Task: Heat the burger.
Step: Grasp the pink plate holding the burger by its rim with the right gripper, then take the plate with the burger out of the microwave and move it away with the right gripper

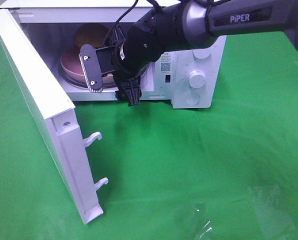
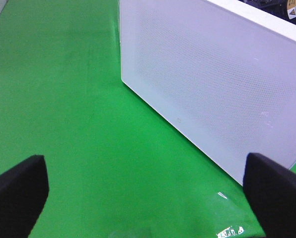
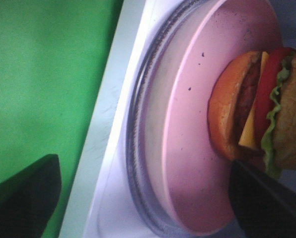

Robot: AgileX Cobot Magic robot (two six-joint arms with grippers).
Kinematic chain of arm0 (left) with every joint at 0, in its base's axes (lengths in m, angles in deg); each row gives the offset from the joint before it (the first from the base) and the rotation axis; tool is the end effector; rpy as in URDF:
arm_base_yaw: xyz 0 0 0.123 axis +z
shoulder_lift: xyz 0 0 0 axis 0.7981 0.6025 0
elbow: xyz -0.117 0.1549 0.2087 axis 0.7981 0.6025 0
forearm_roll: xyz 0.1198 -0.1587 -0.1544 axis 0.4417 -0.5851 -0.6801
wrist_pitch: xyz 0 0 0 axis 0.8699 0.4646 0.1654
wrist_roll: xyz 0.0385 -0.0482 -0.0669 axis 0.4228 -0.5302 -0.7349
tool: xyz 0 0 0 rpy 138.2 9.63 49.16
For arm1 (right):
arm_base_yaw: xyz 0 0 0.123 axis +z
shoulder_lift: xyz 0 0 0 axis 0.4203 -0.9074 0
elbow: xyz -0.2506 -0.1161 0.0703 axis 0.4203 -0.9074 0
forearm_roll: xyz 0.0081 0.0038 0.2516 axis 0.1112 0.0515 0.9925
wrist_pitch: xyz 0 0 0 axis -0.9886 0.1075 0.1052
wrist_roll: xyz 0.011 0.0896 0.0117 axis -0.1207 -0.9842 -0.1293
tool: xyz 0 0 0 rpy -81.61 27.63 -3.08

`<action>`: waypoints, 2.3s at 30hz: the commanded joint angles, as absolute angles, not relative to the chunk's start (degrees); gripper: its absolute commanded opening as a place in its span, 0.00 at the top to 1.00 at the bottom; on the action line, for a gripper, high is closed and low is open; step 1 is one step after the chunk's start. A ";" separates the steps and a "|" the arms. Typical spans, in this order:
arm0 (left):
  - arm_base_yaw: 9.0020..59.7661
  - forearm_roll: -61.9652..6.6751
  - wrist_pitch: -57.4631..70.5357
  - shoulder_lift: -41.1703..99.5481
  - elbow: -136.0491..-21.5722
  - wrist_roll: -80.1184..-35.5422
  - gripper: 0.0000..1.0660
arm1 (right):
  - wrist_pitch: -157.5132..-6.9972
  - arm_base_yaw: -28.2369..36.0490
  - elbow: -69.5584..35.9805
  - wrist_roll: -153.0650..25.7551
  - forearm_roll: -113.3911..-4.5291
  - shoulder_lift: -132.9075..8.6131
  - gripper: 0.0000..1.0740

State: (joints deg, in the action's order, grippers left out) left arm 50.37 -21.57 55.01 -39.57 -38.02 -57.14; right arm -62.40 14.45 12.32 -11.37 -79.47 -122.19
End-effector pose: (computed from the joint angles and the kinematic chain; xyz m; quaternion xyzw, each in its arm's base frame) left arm -0.0075 -0.0113 0.2837 0.0545 0.8386 -0.0656 0.5381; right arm 0.3980 0.3142 0.1642 -0.7632 0.5032 -0.1710 0.3674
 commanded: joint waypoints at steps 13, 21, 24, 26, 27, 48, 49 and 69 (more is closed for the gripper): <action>50.43 -20.31 54.66 -40.60 -37.79 -57.37 0.06 | -59.37 14.28 25.44 -11.83 -78.44 -130.96 0.22; 50.43 -19.97 54.66 -40.60 -37.79 -57.37 0.06 | -59.82 14.51 27.90 -12.12 -76.78 -133.02 0.30; 50.43 -19.62 54.66 -40.60 -37.79 -57.37 0.06 | -60.97 14.51 27.90 -12.17 -76.72 -133.60 0.39; 50.43 -19.57 54.66 -40.60 -37.79 -57.37 0.06 | -61.03 14.51 27.90 -12.35 -76.66 -133.82 0.46; 50.43 -19.51 54.66 -40.60 -37.79 -57.37 0.06 | -61.31 14.51 27.90 -12.46 -75.69 -133.82 0.54; 50.43 -19.51 54.66 -40.60 -37.79 -57.37 0.06 | -63.83 15.82 27.90 -12.46 -73.80 -133.60 1.00; 50.43 -19.51 54.66 -40.60 -37.79 -57.37 0.06 | -63.83 15.82 27.90 -12.46 -73.80 -133.60 1.00; 50.43 -19.51 54.66 -40.60 -37.79 -57.37 0.06 | -60.22 16.63 23.49 -7.25 -73.74 -128.27 1.00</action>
State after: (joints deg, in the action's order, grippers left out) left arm 50.37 -19.39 55.01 -39.57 -38.02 -57.14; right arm -56.67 16.45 23.09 -8.51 -72.60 -130.04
